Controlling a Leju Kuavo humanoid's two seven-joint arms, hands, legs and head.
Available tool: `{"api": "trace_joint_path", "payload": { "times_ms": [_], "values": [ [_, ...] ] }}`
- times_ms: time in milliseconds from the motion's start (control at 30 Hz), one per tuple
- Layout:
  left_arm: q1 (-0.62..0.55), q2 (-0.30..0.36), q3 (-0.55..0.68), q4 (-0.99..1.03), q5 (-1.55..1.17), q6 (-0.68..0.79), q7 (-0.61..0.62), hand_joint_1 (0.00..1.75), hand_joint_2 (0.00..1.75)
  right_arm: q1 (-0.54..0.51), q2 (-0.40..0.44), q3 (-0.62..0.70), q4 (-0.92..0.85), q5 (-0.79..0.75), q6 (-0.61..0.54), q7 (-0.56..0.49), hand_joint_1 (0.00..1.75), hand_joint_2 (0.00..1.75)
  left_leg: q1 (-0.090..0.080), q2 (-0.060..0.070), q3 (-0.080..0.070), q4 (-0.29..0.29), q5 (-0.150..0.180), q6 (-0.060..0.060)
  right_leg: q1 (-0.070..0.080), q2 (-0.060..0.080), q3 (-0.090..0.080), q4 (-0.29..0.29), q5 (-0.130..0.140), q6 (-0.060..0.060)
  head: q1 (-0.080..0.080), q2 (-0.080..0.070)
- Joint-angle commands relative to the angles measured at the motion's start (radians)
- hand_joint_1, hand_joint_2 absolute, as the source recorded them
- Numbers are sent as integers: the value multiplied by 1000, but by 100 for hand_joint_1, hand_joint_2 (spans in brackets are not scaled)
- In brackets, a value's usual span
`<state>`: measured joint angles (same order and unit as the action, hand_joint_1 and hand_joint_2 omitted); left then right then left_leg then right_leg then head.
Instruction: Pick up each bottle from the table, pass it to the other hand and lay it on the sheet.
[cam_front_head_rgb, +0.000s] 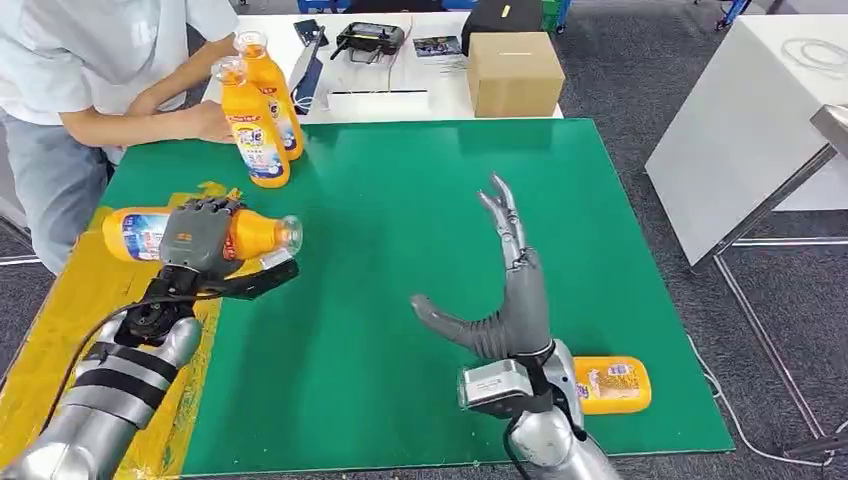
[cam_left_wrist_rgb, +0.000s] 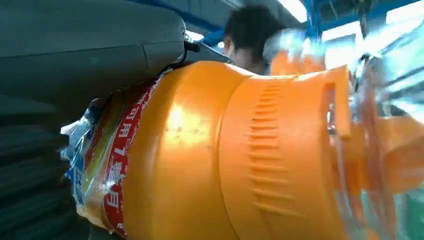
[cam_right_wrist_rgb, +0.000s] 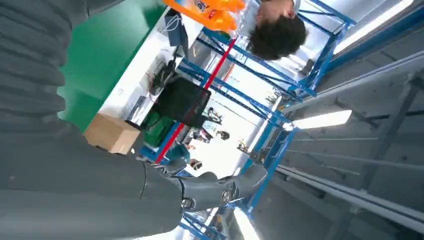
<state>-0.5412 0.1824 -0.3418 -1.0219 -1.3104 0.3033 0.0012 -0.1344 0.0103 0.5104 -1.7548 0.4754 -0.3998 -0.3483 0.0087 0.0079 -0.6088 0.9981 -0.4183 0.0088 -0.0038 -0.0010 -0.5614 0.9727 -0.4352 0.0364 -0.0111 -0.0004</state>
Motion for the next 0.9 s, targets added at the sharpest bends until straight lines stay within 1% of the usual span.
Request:
{"api": "trace_joint_path", "payload": {
  "times_ms": [33, 133, 167, 200, 233, 400, 433, 467, 567, 600, 633, 667, 700, 733, 767, 800, 900],
  "values": [
    [-142, 33, -83, 407, -85, 14, 23, 175, 175, -29, -32, -30, 0, -15, 27, 6, 0, 175, 1, -2, 5, -1, -2, 0, 1, -1, 6, -1, -2, 0, 0, 0],
    [-151, 33, -85, 436, -92, 10, 22, 175, 175, -34, -32, -24, 5, -14, 31, 8, 0, 175, 0, 0, 2, -1, -1, 0, 0, 0, 2, 0, -1, 0, 0, 0],
    [-151, 33, -85, 436, -92, 10, 22, 175, 175, -34, -32, -24, 5, -14, 31, 8, 0, 175, 1, -1, 7, 0, -3, 0, 1, -1, 8, -1, -3, 0, 0, 0],
    [-151, 33, -85, 436, -92, 10, 22, 175, 175, -34, -32, -24, 5, -14, 31, 8, 0, 175, 1, -1, 2, 0, -1, 0, 1, 0, 3, 0, -1, 0, 0, 0],
    [-151, 33, -85, 436, -92, 10, 22, 175, 175, -34, -32, -24, 5, -14, 31, 8, 0, 175, 1, -1, 4, 0, -2, 0, 1, -1, 5, -1, -2, 0, 0, 0],
    [-164, 27, -77, 469, -89, -12, 26, 175, 175, -39, -34, -13, 10, -12, 42, 10, 0, 175, 0, -1, 1, 0, -1, 0, 0, 0, 2, 0, 0, 0, 1, 0],
    [-166, 20, -51, 490, -57, -18, 6, 175, 175, -42, -33, -8, 15, -10, 41, 11, 0, 175, 1, -1, 3, 0, -2, 0, 1, -1, 5, 0, -1, -1, 0, 0],
    [-166, 12, -25, 509, -21, -20, -20, 175, 175, -46, -33, -2, 21, -8, 42, 12, 0, 175, 0, -1, 2, 0, -1, 0, 0, 0, 3, 0, -1, 0, 0, 0],
    [-161, 0, -5, 535, 3, -9, -28, 175, 175, -53, -33, 4, 35, -4, 48, 17, 0, 175, 0, 0, 2, 0, -1, 0, 0, 1, 3, -1, -1, 0, 0, 0],
    [-160, -5, 5, 540, 15, -6, -32, 127, 175, -54, -32, 5, 37, -3, 48, 18, 0, 175, 0, 0, 2, 0, -1, 0, 0, 0, 2, -1, -1, 0, 0, 0],
    [-158, -13, 20, 546, 35, -9, -42, 51, 175, -56, -31, 6, 40, -2, 47, 19, 0, 175, 1, -1, 3, 0, -1, 0, 1, 0, 4, -1, -1, 0, 0, 0],
    [-156, -20, 31, 548, 52, -17, -53, 14, 175, -58, -31, 7, 42, -3, 49, 20, 0, 175, 0, -1, 2, 0, -1, 0, 0, 0, 3, -1, -1, 0, 0, 0],
    [-154, -24, 38, 549, 63, -23, -60, 2, 175, -59, -31, 8, 43, -5, 51, 20, 0, 175, 0, -1, 3, -1, -1, 0, 0, -1, 4, -1, -1, 0, 0, 0],
    [-151, -32, 51, 555, 83, -38, -70, 0, 175, -62, -32, 10, 46, -7, 57, 20, 0, 175, 0, -1, 2, -1, -1, 0, 0, -1, 3, -1, -1, 0, 0, 0],
    [-146, -39, 61, 558, 100, -44, -77, 0, 175, -64, -32, 11, 49, -13, 63, 20, 0, 175, 1, -2, 4, 0, -2, 0, 1, -1, 6, -1, -2, 0, 0, 0],
    [-142, -44, 67, 562, 110, -47, -78, 0, 175, -67, -31, 12, 52, -16, 67, 20, 0, 175, 0, -1, 3, 0, -1, 0, 0, -1, 4, -1, -1, 0, 0, 0],
    [-132, -50, 76, 571, 124, -44, -81, 0, 175, -72, -30, 16, 62, -19, 75, 21, 0, 175, 0, -1, 6, -1, -2, 0, 0, 0, 7, -2, -2, 0, 0, 0]
  ]
}}
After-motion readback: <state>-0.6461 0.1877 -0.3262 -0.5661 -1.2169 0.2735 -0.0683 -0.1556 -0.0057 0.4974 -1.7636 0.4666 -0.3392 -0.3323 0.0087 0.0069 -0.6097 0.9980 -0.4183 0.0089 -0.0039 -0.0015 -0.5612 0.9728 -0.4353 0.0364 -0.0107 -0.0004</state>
